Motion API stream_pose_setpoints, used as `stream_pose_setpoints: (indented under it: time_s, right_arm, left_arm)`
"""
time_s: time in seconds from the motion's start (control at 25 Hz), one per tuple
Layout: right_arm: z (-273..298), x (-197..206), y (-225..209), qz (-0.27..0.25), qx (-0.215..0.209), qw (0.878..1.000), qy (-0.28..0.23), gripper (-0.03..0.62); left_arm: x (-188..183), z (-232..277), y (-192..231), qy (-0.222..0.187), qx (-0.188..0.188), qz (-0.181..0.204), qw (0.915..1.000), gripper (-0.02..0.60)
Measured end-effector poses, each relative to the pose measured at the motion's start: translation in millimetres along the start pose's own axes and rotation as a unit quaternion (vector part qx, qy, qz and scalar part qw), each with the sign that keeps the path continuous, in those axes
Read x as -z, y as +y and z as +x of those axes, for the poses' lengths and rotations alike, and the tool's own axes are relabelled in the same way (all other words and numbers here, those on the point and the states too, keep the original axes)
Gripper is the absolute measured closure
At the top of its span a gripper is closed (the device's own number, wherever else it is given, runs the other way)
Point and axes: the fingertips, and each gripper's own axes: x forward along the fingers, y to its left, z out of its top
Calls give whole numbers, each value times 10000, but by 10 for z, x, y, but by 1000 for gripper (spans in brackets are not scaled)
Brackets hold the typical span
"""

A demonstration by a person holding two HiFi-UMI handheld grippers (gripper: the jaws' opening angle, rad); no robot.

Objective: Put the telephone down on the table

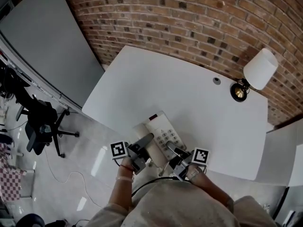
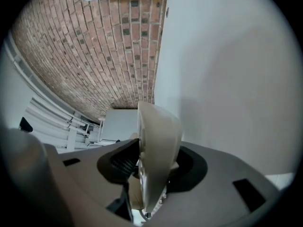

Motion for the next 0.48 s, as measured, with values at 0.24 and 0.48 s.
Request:
stream_pose_setpoints:
  time_s: [0.24,0.48]
  right_arm:
    - [252,-150,-91,329,253,9984,-375,428]
    - [410,-314,-175,552,398,9952,-706,427]
  left_arm:
    - [-332,161,157,409,-108,-277,9987,152]
    - [-541,344,345,783,-222,-554,9951,152]
